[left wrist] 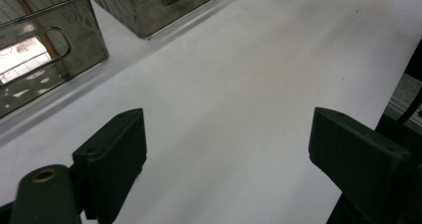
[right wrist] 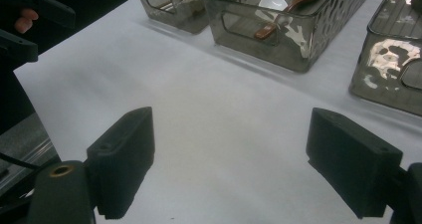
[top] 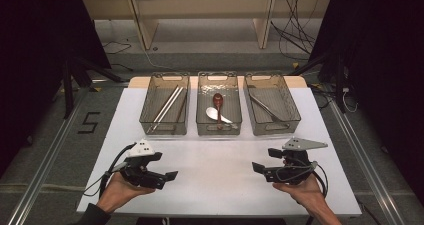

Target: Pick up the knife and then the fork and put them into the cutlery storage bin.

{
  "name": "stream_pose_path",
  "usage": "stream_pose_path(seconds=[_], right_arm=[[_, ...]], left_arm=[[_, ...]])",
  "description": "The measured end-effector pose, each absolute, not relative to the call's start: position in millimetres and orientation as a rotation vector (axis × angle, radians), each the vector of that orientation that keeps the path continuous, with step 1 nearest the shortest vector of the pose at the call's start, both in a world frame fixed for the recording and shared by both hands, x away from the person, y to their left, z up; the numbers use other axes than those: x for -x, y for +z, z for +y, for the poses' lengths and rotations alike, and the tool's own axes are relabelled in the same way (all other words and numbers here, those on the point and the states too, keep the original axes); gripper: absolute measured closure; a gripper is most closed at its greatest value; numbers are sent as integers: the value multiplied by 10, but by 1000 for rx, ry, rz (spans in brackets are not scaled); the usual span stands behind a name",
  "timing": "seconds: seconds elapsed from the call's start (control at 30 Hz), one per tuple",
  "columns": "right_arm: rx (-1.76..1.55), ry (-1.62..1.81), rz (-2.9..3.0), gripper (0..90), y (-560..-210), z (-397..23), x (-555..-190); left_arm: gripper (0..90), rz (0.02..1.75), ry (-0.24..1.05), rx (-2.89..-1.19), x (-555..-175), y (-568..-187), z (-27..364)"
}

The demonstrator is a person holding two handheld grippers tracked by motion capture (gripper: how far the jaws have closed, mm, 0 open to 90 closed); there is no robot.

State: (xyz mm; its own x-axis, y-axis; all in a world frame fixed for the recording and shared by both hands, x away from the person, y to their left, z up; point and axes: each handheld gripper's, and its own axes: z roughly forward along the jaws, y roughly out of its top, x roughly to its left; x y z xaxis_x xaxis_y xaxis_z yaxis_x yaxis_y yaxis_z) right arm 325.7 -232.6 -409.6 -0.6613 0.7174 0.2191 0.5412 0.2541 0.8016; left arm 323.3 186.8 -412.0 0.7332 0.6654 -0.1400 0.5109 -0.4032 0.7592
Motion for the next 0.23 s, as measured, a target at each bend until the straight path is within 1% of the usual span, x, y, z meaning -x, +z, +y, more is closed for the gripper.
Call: stream_pose_path(seconds=[0.23], right_arm=[[-1183,1360,2323,200,-4094,-2336,-3262]], left_arm=[[146,891,236,-2077,-3236,-4118,1877]])
